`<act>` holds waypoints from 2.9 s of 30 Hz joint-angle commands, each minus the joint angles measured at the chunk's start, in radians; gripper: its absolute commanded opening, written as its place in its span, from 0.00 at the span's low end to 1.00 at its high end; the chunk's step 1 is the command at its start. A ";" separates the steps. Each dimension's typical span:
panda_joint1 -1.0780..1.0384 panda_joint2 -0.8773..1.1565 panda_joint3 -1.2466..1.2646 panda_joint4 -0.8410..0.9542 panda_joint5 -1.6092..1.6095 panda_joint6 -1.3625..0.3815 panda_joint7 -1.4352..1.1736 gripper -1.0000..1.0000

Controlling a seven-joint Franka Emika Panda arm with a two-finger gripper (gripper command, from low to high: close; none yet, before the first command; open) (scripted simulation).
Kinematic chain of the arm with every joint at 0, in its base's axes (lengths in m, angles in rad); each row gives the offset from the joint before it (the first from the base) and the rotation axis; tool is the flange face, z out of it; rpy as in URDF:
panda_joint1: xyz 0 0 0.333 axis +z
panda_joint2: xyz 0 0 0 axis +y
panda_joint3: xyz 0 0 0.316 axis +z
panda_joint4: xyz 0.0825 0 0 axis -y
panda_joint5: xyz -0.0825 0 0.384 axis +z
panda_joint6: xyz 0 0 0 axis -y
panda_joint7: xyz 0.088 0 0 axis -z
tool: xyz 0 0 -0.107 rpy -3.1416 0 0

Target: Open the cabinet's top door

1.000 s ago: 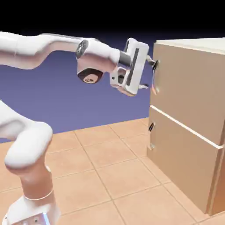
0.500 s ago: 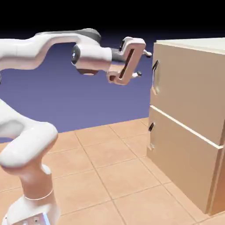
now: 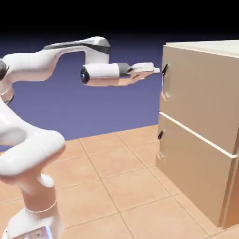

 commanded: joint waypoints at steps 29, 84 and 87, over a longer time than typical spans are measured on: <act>0.226 0.024 -0.163 -0.285 0.079 -0.358 0.079 0.00; 0.769 0.607 -2.115 -0.001 -1.788 -1.972 -0.124 0.00; 0.856 0.715 -2.219 0.099 -1.807 -2.074 -0.191 0.00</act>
